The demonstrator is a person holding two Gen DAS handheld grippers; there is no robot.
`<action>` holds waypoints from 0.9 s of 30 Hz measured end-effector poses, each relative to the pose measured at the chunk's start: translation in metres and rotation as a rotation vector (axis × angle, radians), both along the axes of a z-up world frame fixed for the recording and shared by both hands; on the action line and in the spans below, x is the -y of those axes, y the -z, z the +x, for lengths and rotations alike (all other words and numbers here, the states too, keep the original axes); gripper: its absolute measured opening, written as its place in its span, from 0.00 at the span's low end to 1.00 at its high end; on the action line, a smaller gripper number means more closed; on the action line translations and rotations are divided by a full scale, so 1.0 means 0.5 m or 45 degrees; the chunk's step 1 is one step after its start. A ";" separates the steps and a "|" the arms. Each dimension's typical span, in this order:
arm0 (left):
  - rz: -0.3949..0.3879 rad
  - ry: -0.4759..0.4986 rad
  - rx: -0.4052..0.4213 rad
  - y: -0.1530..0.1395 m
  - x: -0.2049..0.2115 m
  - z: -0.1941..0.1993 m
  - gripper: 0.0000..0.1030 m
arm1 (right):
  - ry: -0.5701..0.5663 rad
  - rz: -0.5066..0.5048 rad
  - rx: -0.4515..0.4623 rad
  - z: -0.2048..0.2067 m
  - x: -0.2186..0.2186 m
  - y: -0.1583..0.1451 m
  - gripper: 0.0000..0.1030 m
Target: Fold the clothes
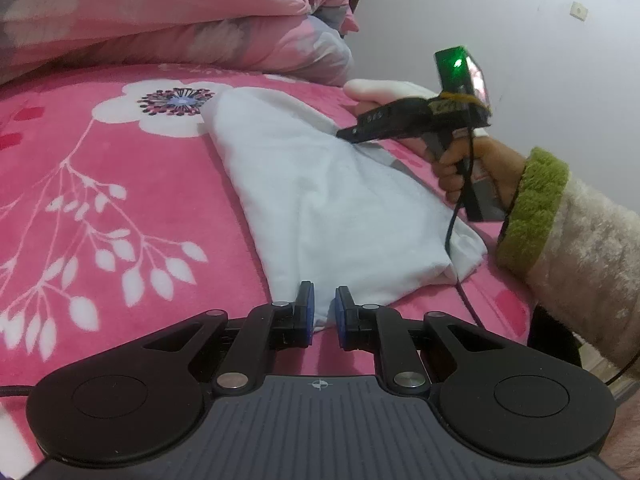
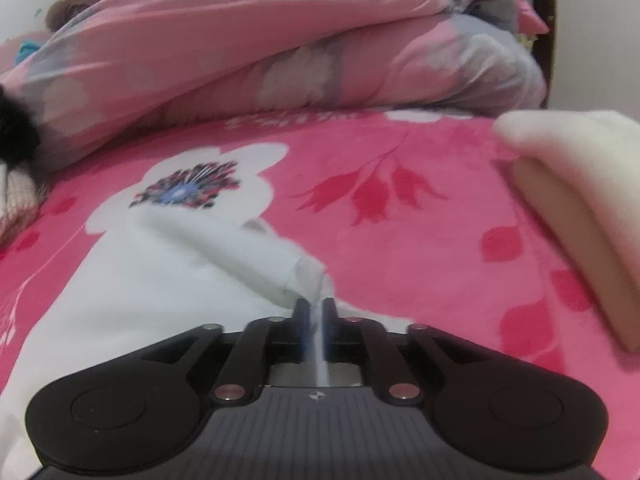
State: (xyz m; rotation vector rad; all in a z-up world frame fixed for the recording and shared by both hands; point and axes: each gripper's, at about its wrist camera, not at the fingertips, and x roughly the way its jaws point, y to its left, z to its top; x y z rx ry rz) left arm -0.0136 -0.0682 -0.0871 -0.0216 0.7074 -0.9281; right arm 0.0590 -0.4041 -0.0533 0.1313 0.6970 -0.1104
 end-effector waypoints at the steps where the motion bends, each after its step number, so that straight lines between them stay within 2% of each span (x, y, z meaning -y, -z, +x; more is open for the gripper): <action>1: 0.003 0.000 0.004 0.000 0.002 0.000 0.13 | 0.022 -0.001 0.009 -0.006 0.007 -0.010 0.22; 3: 0.006 -0.001 0.004 0.000 0.003 0.001 0.13 | 0.052 -0.029 0.020 -0.020 0.015 -0.030 0.22; 6: -0.001 -0.004 -0.004 0.000 0.003 0.004 0.13 | 0.102 -0.171 0.046 -0.050 0.014 -0.068 0.22; 9: -0.007 -0.004 -0.007 0.000 0.004 0.004 0.13 | 0.057 -0.112 0.061 -0.092 0.019 -0.105 0.22; 13: -0.021 -0.005 -0.018 -0.002 0.004 0.006 0.15 | -0.247 -0.026 0.064 -0.158 -0.030 -0.128 0.22; 17: -0.030 0.017 -0.010 -0.007 0.004 0.004 0.20 | -0.526 0.022 0.032 -0.214 -0.078 -0.100 0.22; 19: -0.036 0.027 -0.005 -0.011 0.002 0.000 0.23 | -0.524 0.020 -0.051 -0.218 -0.078 -0.063 0.22; 21: -0.049 0.024 0.009 -0.021 -0.004 -0.005 0.26 | -0.421 -0.044 -0.129 -0.212 -0.067 -0.029 0.22; 22: -0.054 0.017 0.025 -0.027 -0.009 -0.010 0.29 | -0.357 -0.036 -0.122 -0.213 -0.055 -0.030 0.22; 25: -0.055 0.001 0.105 -0.044 -0.016 -0.027 0.33 | -0.258 -0.077 -0.004 -0.230 -0.051 -0.078 0.22; 27: -0.055 0.007 0.137 -0.052 -0.014 -0.031 0.33 | -0.318 -0.104 0.095 -0.250 -0.075 -0.110 0.22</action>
